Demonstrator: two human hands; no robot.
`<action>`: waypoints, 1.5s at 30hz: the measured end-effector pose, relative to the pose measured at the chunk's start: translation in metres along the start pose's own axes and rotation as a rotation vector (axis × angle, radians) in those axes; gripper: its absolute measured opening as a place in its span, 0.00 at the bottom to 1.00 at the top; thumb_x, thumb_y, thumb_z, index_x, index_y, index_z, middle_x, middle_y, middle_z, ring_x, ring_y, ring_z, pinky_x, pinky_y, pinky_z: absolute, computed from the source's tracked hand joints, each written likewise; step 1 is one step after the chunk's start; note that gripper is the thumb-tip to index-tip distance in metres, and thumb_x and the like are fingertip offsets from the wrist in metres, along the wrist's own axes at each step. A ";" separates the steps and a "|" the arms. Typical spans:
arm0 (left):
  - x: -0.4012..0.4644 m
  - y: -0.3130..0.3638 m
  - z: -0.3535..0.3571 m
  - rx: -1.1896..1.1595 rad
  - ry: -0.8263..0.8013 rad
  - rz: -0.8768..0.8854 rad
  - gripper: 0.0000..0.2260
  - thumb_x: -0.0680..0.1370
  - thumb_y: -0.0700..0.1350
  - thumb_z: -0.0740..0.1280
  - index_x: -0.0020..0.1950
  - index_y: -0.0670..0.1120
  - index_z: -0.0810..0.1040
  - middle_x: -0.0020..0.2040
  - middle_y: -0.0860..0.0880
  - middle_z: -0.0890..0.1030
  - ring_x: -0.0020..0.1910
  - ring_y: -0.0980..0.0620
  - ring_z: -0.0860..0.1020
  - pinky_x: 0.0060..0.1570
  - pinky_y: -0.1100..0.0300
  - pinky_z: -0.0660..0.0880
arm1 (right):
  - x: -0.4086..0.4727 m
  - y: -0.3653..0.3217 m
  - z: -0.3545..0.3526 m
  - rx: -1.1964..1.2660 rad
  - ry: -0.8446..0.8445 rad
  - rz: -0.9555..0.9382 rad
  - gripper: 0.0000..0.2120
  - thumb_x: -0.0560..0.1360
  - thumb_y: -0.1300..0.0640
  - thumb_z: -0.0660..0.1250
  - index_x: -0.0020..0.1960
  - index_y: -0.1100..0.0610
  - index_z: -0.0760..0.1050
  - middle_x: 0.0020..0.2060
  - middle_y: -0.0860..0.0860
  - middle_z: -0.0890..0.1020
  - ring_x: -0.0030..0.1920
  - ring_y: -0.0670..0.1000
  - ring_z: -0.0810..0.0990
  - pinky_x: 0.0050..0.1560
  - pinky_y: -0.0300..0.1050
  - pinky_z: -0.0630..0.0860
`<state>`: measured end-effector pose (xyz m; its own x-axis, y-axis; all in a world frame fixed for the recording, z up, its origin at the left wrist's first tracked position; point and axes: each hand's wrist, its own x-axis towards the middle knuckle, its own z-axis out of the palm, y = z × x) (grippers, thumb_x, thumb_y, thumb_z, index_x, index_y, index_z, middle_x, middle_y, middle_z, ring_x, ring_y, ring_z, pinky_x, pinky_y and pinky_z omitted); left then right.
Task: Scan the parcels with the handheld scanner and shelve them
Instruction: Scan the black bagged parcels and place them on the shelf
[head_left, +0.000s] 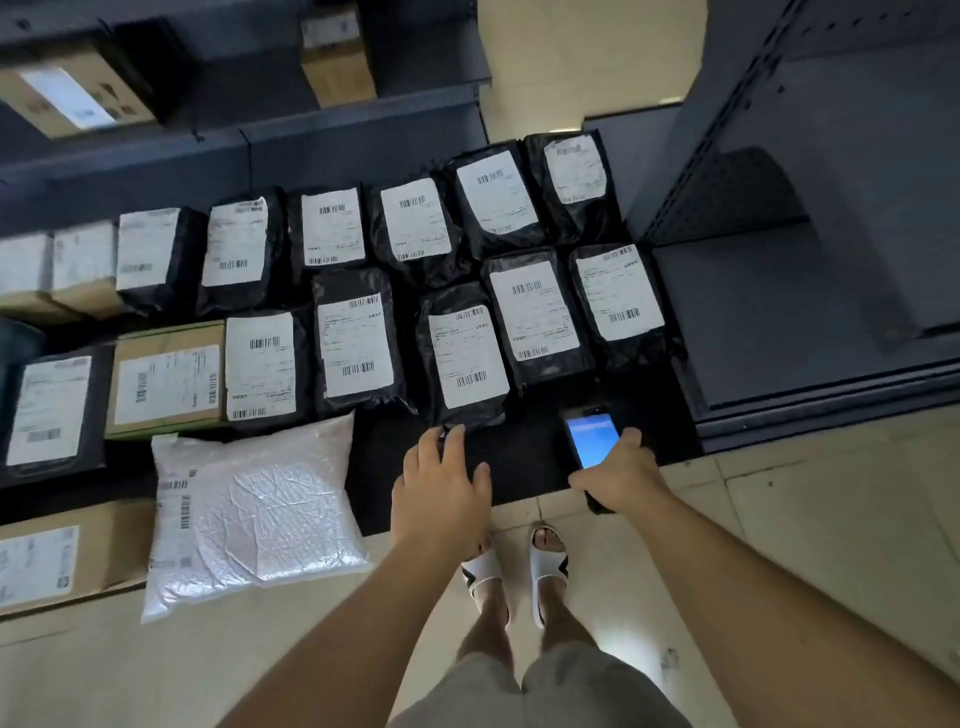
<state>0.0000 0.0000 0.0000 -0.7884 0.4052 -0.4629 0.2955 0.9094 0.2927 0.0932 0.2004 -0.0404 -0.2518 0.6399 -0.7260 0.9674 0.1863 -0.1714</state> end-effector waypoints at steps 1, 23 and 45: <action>0.000 0.003 -0.002 -0.018 -0.007 0.018 0.27 0.85 0.58 0.57 0.84 0.53 0.58 0.82 0.48 0.60 0.80 0.45 0.61 0.74 0.46 0.67 | -0.004 0.003 -0.004 0.028 -0.003 -0.001 0.46 0.67 0.52 0.79 0.76 0.58 0.57 0.65 0.60 0.71 0.60 0.61 0.78 0.54 0.52 0.80; 0.057 0.173 0.031 -0.467 -0.227 -0.092 0.23 0.87 0.53 0.59 0.80 0.46 0.66 0.58 0.47 0.82 0.51 0.49 0.80 0.54 0.53 0.76 | 0.021 0.119 -0.082 0.276 0.067 -0.165 0.43 0.64 0.44 0.80 0.70 0.55 0.62 0.52 0.53 0.77 0.47 0.53 0.81 0.44 0.51 0.82; 0.135 0.266 0.106 -1.064 -0.099 -0.642 0.26 0.85 0.49 0.65 0.82 0.46 0.62 0.68 0.42 0.77 0.59 0.42 0.78 0.60 0.50 0.76 | 0.038 0.145 -0.090 0.383 -0.001 -0.117 0.42 0.68 0.50 0.82 0.73 0.50 0.60 0.53 0.51 0.77 0.50 0.48 0.81 0.28 0.29 0.71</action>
<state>0.0296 0.3062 -0.0730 -0.5712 -0.0365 -0.8200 -0.7473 0.4363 0.5011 0.2214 0.3192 -0.0328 -0.3607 0.6300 -0.6877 0.8720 -0.0339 -0.4884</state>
